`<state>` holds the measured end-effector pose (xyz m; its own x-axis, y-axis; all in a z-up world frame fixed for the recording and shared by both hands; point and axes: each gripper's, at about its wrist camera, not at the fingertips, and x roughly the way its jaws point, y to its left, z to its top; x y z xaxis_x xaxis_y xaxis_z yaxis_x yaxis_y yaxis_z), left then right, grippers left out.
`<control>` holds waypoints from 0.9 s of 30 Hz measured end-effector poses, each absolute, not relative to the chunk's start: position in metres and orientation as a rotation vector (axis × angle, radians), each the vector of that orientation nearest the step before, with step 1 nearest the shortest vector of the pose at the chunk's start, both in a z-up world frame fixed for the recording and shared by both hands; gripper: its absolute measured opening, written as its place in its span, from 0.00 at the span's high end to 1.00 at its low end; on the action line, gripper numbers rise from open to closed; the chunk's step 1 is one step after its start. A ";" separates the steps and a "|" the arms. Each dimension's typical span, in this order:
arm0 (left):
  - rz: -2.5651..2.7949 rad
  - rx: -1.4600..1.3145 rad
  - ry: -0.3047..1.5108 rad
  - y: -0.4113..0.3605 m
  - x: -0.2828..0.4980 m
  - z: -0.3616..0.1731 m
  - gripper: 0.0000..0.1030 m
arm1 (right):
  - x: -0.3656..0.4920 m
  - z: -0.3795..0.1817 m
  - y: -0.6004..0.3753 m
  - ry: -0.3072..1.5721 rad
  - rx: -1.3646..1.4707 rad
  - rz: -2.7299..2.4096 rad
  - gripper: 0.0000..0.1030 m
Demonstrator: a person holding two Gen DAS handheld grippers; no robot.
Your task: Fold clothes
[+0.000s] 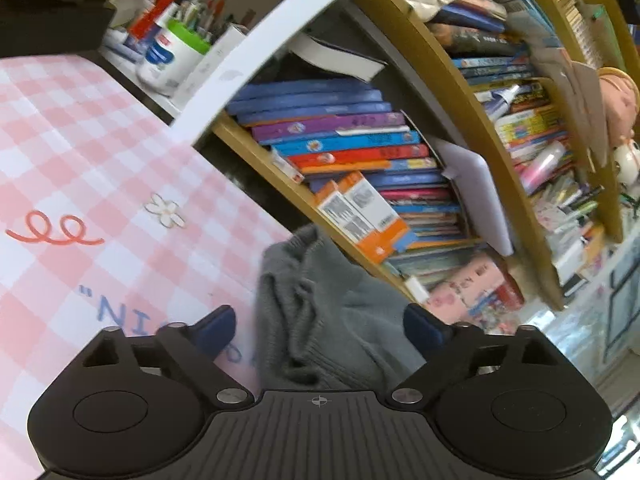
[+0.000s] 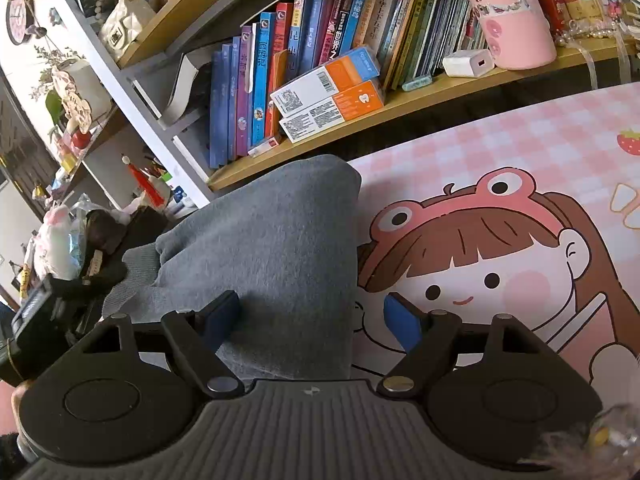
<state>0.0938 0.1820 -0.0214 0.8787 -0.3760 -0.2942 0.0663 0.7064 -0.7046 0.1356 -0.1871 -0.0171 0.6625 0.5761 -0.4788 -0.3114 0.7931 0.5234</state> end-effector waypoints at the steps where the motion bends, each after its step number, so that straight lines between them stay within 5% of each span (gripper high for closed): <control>1: -0.264 -0.751 0.451 0.181 0.095 -0.022 0.09 | 0.136 -0.017 -0.187 0.678 0.421 0.518 0.24; 19: -0.288 -0.637 0.563 0.155 0.107 -0.032 0.10 | 0.144 -0.026 -0.192 0.724 0.524 0.549 0.24; 22: -0.300 -0.644 0.570 0.153 0.109 -0.034 0.21 | 0.148 -0.030 -0.194 0.748 0.579 0.567 0.25; 27: -0.327 -0.636 0.550 0.150 0.104 -0.030 0.37 | 0.144 -0.023 -0.192 0.737 0.555 0.593 0.57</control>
